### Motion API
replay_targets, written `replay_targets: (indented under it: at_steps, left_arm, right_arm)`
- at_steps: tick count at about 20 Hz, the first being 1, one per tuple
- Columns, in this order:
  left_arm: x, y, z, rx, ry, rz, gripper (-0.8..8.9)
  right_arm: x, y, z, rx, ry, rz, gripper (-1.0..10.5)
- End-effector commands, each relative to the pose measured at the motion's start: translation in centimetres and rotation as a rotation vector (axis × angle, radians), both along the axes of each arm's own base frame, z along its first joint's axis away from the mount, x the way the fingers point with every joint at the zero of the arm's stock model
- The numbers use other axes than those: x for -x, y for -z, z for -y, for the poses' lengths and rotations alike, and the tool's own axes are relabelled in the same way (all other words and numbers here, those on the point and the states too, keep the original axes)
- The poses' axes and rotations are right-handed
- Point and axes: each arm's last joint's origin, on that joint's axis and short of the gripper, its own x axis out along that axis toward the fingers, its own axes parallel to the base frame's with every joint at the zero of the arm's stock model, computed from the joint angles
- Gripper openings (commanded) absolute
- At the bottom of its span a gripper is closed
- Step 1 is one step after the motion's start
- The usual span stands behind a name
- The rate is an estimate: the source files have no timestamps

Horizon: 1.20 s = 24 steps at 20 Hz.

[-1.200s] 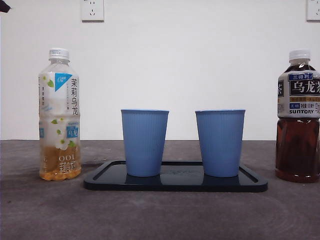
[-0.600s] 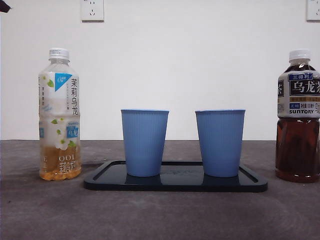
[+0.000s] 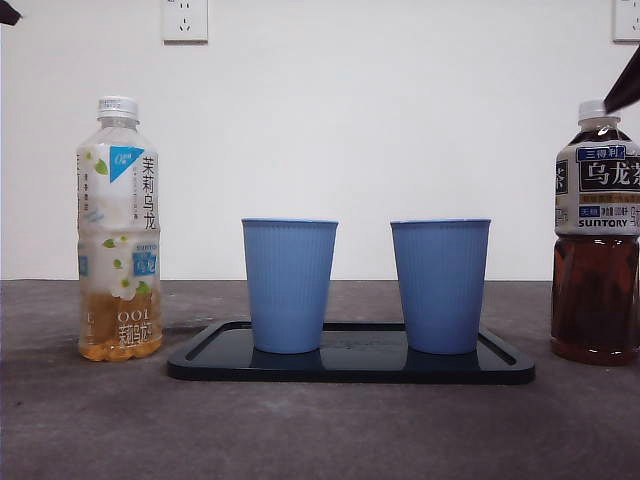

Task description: Pour the drink into the cup

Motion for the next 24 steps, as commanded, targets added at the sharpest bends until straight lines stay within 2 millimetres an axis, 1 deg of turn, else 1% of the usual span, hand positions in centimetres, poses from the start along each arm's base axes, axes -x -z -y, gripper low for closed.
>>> replay_targets:
  at_steps: [1, 6, 11, 17, 24]
  left_arm:
    - [-0.2, -0.6, 0.1, 0.002, 0.012, 0.025, 4.99]
    - [-0.6, -0.4, 0.2, -0.002, 0.011, 0.007, 4.99]
    - [-0.8, -0.3, 0.3, 0.010, 0.004, -0.017, 4.98]
    - [-0.8, -0.3, 0.3, 0.013, 0.003, -0.023, 4.99]
    - [-0.8, -0.3, 0.3, 0.012, 0.003, -0.024, 4.99]
  right_arm:
    - [-0.9, 1.0, -0.3, -0.001, 0.023, 0.018, 5.5]
    - [-2.4, 2.5, -0.7, 0.045, 0.059, 0.069, 5.5]
    - [-3.7, 3.2, -1.0, 0.065, 0.075, 0.136, 5.5]
    - [-5.5, 4.0, -1.3, 0.096, 0.086, 0.165, 5.5]
    - [-7.1, 5.1, -1.6, 0.128, 0.092, 0.195, 5.4]
